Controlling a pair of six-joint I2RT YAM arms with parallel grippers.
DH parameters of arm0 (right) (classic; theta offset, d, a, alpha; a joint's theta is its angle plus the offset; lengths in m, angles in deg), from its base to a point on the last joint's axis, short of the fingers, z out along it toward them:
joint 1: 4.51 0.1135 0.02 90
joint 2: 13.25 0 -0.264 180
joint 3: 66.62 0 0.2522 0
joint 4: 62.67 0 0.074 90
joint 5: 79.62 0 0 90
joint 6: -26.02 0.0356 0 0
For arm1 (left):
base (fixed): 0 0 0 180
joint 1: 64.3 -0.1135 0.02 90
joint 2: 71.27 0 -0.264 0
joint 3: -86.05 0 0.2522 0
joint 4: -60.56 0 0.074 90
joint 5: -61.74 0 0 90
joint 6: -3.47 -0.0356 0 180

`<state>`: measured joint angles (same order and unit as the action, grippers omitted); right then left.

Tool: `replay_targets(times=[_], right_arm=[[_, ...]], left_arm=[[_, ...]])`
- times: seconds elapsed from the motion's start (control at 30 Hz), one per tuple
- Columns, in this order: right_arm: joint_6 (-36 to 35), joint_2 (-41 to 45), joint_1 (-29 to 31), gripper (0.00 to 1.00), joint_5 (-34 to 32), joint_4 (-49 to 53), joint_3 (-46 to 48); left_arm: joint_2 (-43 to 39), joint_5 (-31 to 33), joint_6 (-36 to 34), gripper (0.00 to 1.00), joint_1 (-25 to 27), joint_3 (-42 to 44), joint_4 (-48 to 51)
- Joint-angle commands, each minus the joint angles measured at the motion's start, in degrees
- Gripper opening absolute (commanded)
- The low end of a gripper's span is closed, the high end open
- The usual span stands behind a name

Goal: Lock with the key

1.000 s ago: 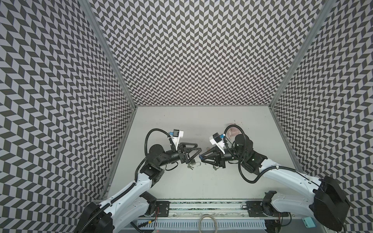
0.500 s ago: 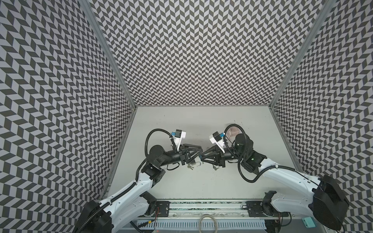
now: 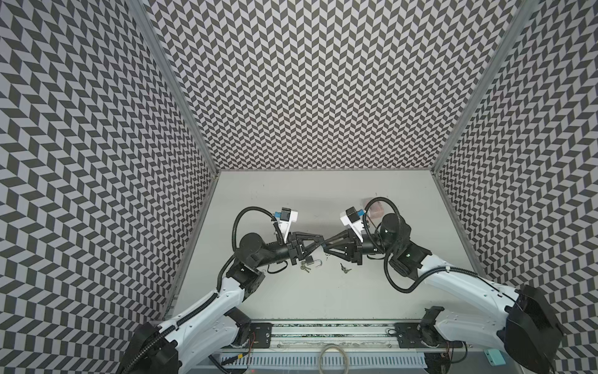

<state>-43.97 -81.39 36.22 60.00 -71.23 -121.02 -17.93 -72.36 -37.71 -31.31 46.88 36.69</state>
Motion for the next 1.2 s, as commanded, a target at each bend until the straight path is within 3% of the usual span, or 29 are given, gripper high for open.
replay_targets(times=[0.0, 0.17, 0.23, 0.3, 0.47, 0.67, 0.83, 1.0, 1.17], right_arm=[[-0.62, 0.54, -0.20, 0.09, -0.08, -1.89, 0.06], [-0.89, 0.79, -0.19, 0.10, 0.45, -1.98, 0.04], [-1.39, 1.58, -0.13, 0.21, -0.77, -1.28, -0.25], [-1.65, 2.93, -0.12, 0.41, -2.97, -0.58, -0.42], [3.05, 7.30, 0.35, 0.69, -7.15, -8.17, 1.94], [7.49, 9.46, 6.01, 0.70, -17.63, -15.44, 2.27], [17.02, 8.90, 7.32, 0.74, -21.09, -23.79, 3.21], [19.89, 10.15, 8.95, 0.74, -27.10, -19.42, 1.37], [24.01, 11.18, 9.37, 0.73, -30.40, -15.99, 0.71]], left_arm=[[-1.26, -0.42, -0.47, 0.15, 0.35, -2.18, -0.35], [-1.95, 0.45, -0.91, 0.00, 0.40, -2.50, 0.62], [-2.61, 1.05, -1.10, 0.00, 0.33, -2.68, 0.96], [-3.81, 2.07, -0.92, 0.00, 0.38, -2.81, 0.89], [-6.51, 3.29, 0.78, 0.00, 0.39, -3.80, -1.91], [-7.07, 4.52, 2.83, 0.00, 1.16, -6.53, -5.20], [-6.23, 6.50, 2.95, 0.00, 2.34, -9.31, -4.98], [-6.41, 12.02, 3.81, 0.00, 2.46, -10.61, -3.35], [-5.80, 13.05, 4.14, 0.00, 2.51, -11.59, -2.90]])
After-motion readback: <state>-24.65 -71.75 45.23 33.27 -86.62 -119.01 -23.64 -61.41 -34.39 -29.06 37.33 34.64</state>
